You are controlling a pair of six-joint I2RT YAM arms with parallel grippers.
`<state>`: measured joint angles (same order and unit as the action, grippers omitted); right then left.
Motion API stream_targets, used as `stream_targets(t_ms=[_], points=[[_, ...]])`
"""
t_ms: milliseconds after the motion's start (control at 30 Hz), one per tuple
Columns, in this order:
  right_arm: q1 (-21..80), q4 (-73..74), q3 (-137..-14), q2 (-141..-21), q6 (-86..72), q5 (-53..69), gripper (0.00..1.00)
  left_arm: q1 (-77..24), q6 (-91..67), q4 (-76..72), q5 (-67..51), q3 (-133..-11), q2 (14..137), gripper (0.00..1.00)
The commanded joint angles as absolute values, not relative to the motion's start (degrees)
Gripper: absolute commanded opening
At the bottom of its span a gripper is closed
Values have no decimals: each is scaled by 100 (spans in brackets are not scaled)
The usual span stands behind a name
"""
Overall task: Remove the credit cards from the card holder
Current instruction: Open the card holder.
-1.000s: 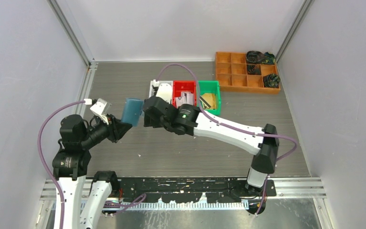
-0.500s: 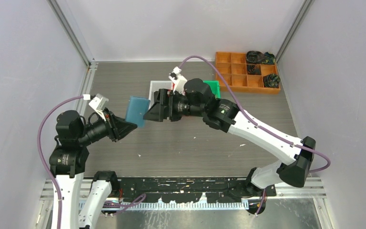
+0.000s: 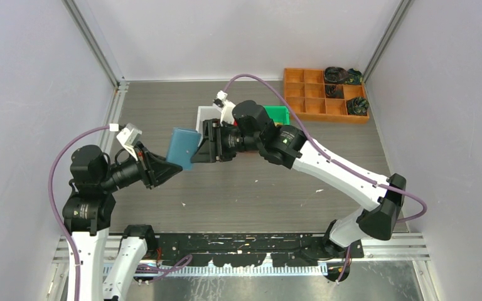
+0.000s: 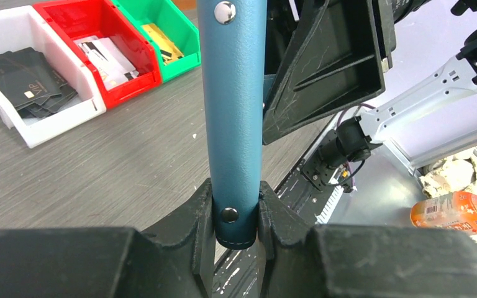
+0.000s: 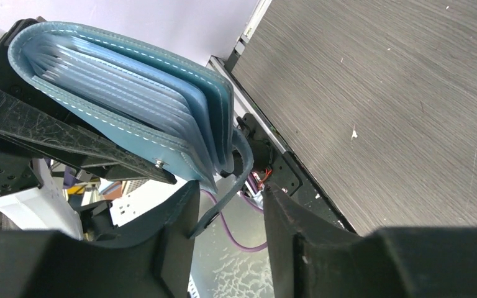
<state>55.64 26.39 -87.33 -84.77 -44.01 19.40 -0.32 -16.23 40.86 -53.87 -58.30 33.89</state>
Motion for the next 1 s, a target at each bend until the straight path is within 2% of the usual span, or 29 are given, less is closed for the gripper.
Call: stream_targets(t_ms=[0,133,433,567,667,800,867,967], points=[[5444,2697,-8982,-8255,-4229,1898,44,-35,-1679,3744,-5767,-6099,3373,0],[5395,2649,-8875,-8181,-4236,2026,34,-35,-1692,3738,-5820,-6131,3391,0],[5371,2571,-8711,-8022,-4166,2042,21,-35,-1814,3740,-6115,-6146,3435,0],[5378,2309,-8641,-7964,-4286,2073,21,-35,-1876,3729,-6243,-6105,3438,0],[5387,1944,-8516,-7988,-4463,2569,21,-35,-1939,3674,-6254,-6107,3452,0],[5412,1951,-8455,-8096,-4372,3093,30,-35,-2032,3626,-6345,-6141,3455,0],[5414,2068,-8442,-8104,-4258,3100,30,-35,-2098,3602,-6424,-6144,3467,0],[5414,2083,-8429,-8108,-4219,3059,25,-35,-2233,3542,-6549,-6155,3488,0]])
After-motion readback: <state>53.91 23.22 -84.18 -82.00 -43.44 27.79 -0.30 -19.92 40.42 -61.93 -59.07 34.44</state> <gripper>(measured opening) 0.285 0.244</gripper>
